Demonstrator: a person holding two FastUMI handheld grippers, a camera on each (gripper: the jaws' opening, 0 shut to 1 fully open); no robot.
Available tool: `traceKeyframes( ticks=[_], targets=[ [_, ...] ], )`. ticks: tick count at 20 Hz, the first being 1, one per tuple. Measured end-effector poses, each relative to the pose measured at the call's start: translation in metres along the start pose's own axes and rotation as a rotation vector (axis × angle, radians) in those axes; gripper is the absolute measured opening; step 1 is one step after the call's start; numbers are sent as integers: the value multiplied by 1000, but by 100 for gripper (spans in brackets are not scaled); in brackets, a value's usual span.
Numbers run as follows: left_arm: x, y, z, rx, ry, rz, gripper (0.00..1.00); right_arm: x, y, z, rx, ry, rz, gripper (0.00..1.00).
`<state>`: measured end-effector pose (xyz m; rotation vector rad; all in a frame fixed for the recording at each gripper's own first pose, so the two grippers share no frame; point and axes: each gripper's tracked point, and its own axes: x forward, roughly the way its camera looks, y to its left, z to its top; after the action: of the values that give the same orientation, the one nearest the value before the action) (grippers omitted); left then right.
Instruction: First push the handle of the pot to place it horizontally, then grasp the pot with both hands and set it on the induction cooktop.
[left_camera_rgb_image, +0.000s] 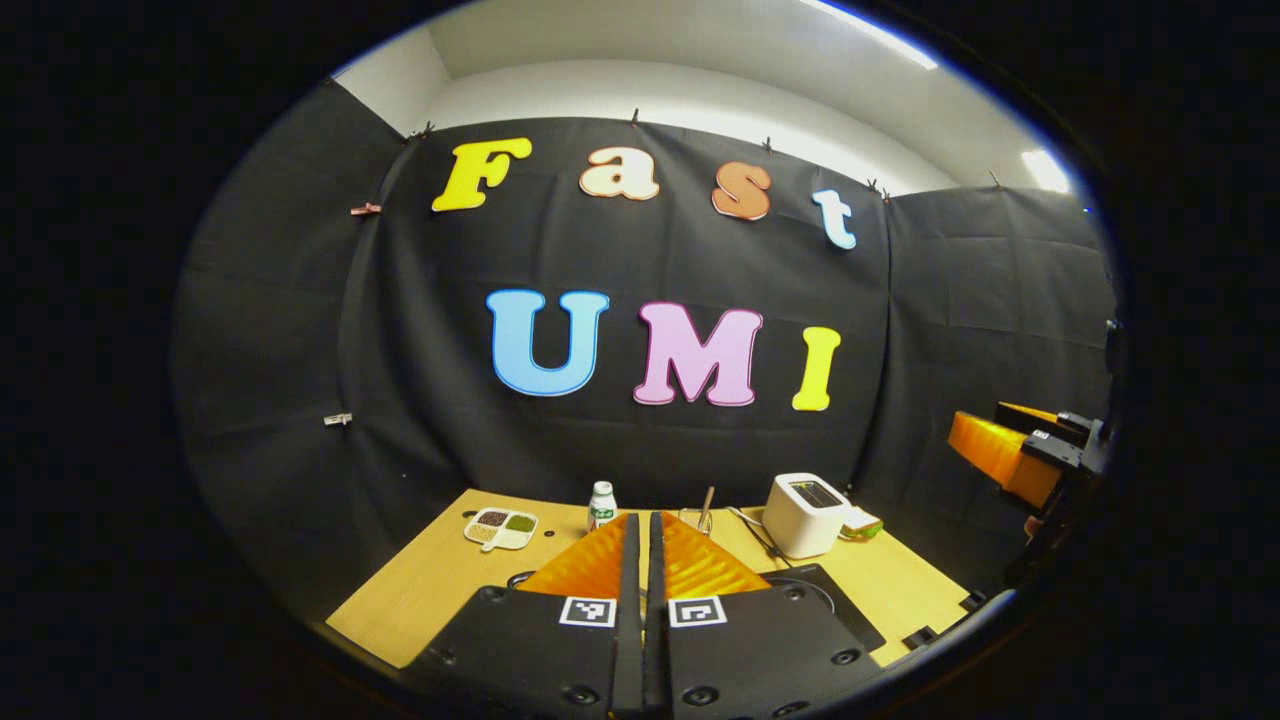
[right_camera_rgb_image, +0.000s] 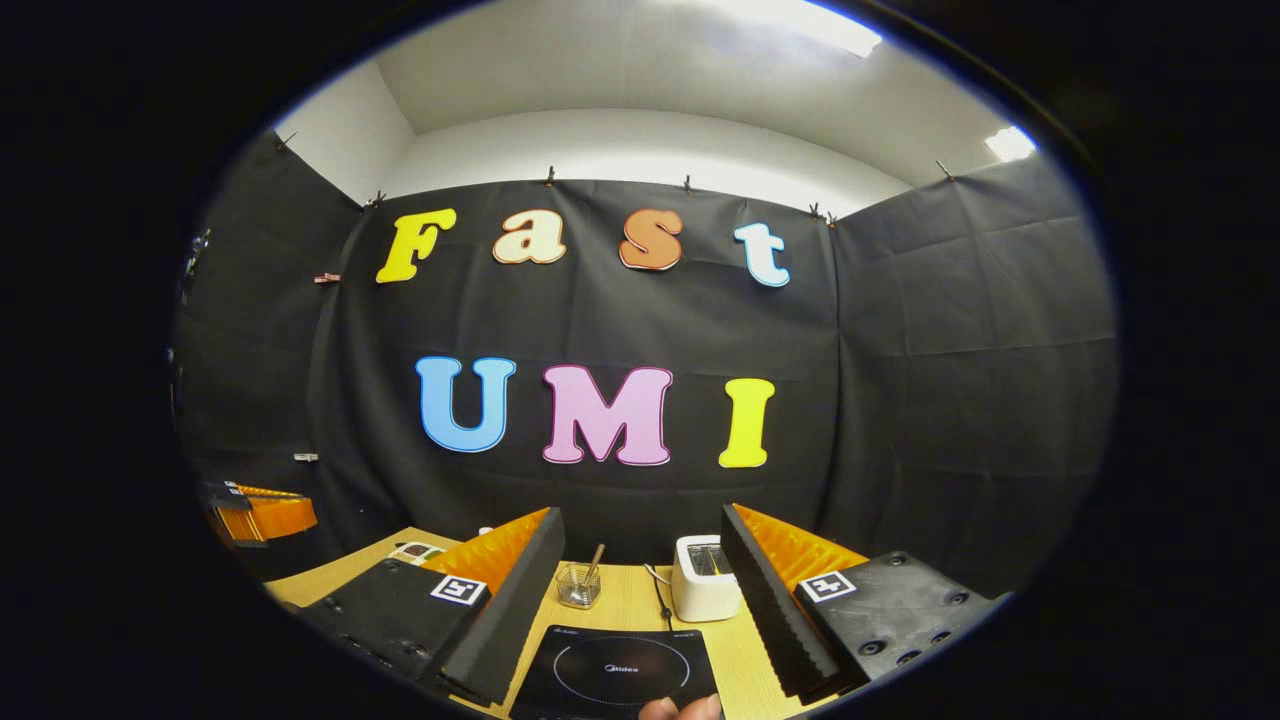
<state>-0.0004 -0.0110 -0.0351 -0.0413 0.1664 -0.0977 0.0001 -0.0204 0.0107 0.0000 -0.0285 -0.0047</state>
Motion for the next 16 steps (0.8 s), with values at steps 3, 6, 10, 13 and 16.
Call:
traceKeyframes(
  ticks=[3,6,10,13,16],
  targets=[
    [3,0,-25,10,107,-24,5,0,-14,-3,-9,4,-21,99],
    [1,-9,-66,-16,272,-104,5,1,-28,-6,-9,10,-48,97],
    [-5,-11,-121,-44,495,-149,5,4,-49,-11,-41,13,-76,99],
    [-12,-13,-160,-19,645,-167,5,6,-72,-11,-68,3,-109,97],
    [-26,-18,-206,-23,817,-212,5,5,-92,-17,-50,15,-146,97]
  ],
)
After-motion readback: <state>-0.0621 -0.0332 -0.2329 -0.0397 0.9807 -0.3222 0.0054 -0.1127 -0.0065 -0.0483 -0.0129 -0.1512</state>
